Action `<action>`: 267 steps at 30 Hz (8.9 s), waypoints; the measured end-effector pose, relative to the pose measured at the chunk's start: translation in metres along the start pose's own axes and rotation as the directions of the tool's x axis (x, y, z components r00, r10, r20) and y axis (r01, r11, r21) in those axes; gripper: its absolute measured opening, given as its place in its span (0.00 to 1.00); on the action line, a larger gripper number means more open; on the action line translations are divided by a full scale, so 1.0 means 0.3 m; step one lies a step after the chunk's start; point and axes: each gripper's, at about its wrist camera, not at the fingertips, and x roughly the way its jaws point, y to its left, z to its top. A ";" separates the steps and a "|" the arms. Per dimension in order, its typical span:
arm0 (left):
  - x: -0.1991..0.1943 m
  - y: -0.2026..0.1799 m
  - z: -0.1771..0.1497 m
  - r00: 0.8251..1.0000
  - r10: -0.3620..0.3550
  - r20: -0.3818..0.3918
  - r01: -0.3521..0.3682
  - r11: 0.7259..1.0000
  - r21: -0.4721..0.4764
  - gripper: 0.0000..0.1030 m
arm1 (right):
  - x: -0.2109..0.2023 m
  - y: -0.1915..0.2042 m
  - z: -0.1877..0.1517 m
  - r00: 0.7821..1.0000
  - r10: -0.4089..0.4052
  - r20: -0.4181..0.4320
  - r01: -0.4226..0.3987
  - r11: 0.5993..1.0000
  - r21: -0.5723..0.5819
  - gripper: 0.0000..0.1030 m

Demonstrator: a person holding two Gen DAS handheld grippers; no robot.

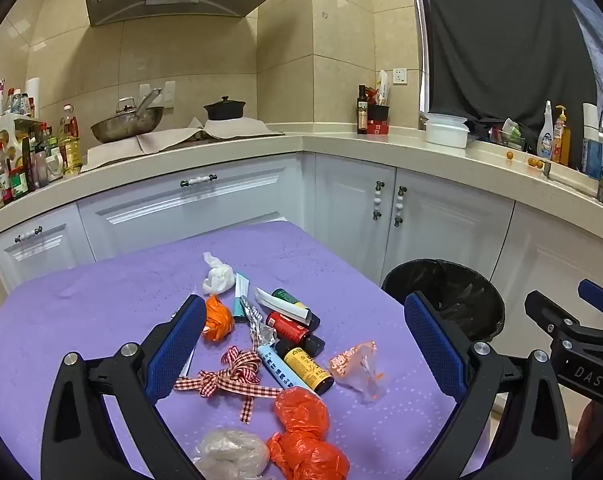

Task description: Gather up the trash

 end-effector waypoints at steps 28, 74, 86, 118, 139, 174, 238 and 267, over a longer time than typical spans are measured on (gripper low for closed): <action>-0.013 0.009 -0.006 1.000 -0.008 -0.008 0.008 1.000 -0.014 0.94 | -0.001 -0.004 -0.002 1.000 0.001 0.000 -0.001 1.000 0.004 0.96; -0.005 0.016 -0.015 1.000 -0.004 -0.013 0.004 1.000 -0.011 0.94 | -0.009 -0.010 -0.001 1.000 -0.001 0.002 0.001 1.000 0.002 0.96; -0.005 0.016 -0.015 1.000 -0.004 -0.013 0.004 1.000 -0.011 0.94 | -0.013 -0.014 0.004 1.000 0.000 0.004 0.000 1.000 0.004 0.96; -0.054 0.400 -0.319 0.955 0.144 -0.258 -0.186 0.972 -0.146 0.55 | 0.020 0.384 -0.241 0.895 0.411 -0.174 -0.441 0.875 -0.200 0.76; -0.094 0.288 -0.329 0.987 0.004 -0.161 -0.030 0.988 -0.154 0.64 | 0.009 0.408 -0.250 0.874 0.447 -0.189 -0.482 0.845 -0.230 0.36; -0.008 0.068 -0.254 0.992 -0.058 -0.109 0.058 0.998 -0.003 0.33 | 0.100 0.102 -0.185 0.947 0.301 -0.109 -0.311 0.945 -0.099 0.36; 0.277 -0.039 -0.028 0.988 0.015 -0.155 -0.023 0.998 -0.052 0.63 | 0.335 0.017 -0.075 0.961 0.267 -0.073 -0.271 0.962 -0.041 0.61; 0.189 0.234 -0.233 0.967 0.078 -0.244 -0.111 0.986 -0.121 0.64 | 0.292 0.354 -0.213 0.907 0.362 -0.216 -0.403 0.894 -0.194 0.09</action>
